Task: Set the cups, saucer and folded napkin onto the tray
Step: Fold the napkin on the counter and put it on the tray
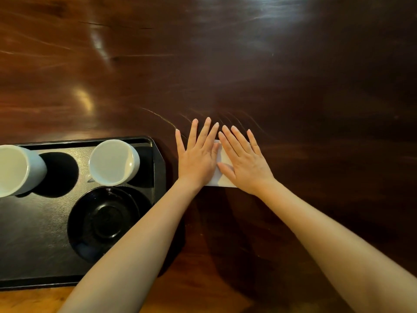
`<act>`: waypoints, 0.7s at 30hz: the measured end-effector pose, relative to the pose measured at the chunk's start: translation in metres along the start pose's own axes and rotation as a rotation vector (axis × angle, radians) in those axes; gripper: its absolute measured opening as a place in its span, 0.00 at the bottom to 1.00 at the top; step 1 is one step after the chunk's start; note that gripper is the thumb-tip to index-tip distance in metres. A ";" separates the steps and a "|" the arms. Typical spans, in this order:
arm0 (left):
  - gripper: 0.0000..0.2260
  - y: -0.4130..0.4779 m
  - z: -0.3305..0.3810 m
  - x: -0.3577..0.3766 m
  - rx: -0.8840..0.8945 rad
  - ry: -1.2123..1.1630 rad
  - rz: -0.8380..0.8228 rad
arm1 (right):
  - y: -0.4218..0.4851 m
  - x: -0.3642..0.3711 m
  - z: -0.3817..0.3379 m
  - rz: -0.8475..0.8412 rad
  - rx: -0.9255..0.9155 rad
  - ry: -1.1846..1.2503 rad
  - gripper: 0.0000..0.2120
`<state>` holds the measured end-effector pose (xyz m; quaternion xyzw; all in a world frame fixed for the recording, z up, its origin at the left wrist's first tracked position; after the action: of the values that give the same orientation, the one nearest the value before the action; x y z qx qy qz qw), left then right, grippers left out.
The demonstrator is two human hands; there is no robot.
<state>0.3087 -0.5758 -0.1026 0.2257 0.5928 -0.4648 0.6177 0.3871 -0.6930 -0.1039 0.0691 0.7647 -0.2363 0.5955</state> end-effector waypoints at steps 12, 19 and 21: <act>0.24 -0.001 0.002 -0.005 -0.012 0.037 0.062 | -0.034 -0.002 0.030 -0.213 -0.097 -0.119 0.46; 0.24 -0.031 0.003 0.010 0.226 0.182 0.058 | -0.034 -0.001 0.029 -0.186 -0.111 -0.085 0.45; 0.24 -0.031 -0.007 0.010 0.172 0.180 0.023 | -0.034 -0.001 0.030 -0.180 -0.114 -0.080 0.45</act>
<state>0.2775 -0.5878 -0.1050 0.3252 0.6012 -0.4847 0.5457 0.4003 -0.7357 -0.0986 -0.0435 0.7555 -0.2477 0.6049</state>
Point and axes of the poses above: each hand's wrist, its own y-axis towards the middle knuckle, its own x-axis out of the palm, z = x × y, the point moved 2 cm from there along y, towards the middle knuckle, and after that the axes turned 8 degrees about -z, right-handed, at the moved point
